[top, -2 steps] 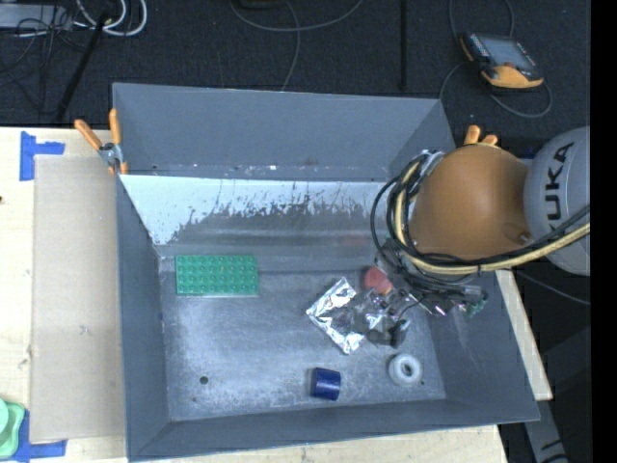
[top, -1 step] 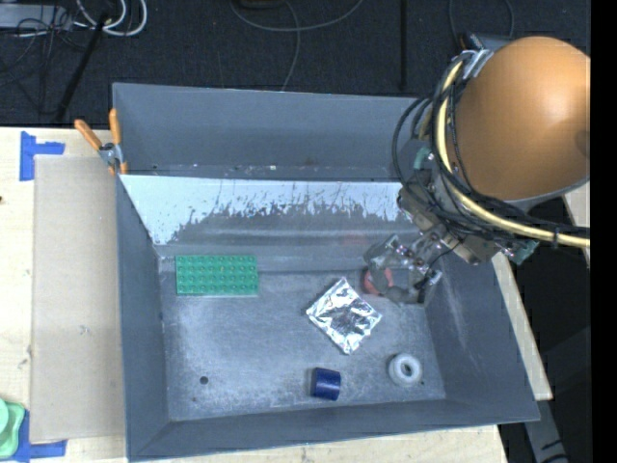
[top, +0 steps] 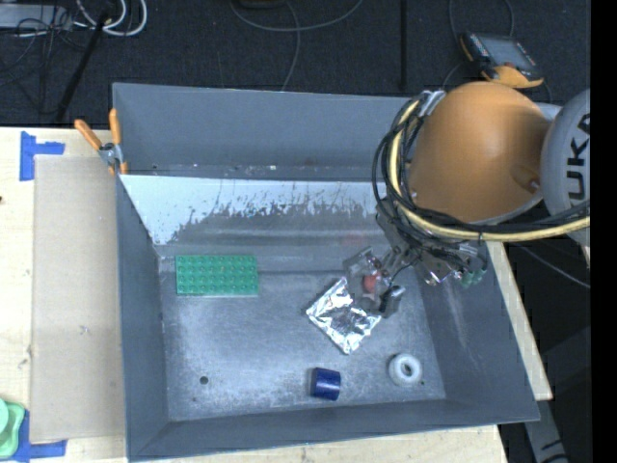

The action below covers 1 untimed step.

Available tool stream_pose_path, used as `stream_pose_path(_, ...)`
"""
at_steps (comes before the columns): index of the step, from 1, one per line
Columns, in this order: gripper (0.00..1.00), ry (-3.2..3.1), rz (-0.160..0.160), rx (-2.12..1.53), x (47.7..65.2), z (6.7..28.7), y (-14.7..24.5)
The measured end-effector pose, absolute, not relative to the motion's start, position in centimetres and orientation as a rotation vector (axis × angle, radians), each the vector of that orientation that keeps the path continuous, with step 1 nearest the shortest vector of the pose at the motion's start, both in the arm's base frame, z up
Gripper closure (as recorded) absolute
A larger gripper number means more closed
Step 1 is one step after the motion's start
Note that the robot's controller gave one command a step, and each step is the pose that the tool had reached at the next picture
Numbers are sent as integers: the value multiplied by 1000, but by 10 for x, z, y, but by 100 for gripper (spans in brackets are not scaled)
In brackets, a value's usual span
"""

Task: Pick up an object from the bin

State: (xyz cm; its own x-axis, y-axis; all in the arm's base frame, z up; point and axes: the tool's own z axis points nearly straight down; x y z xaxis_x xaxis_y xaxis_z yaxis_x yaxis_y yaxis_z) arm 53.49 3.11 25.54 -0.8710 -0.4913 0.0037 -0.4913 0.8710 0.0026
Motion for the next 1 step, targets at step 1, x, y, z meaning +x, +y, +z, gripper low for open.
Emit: stream_pose_path(1,0,-3038,-2,795,535,257,31)
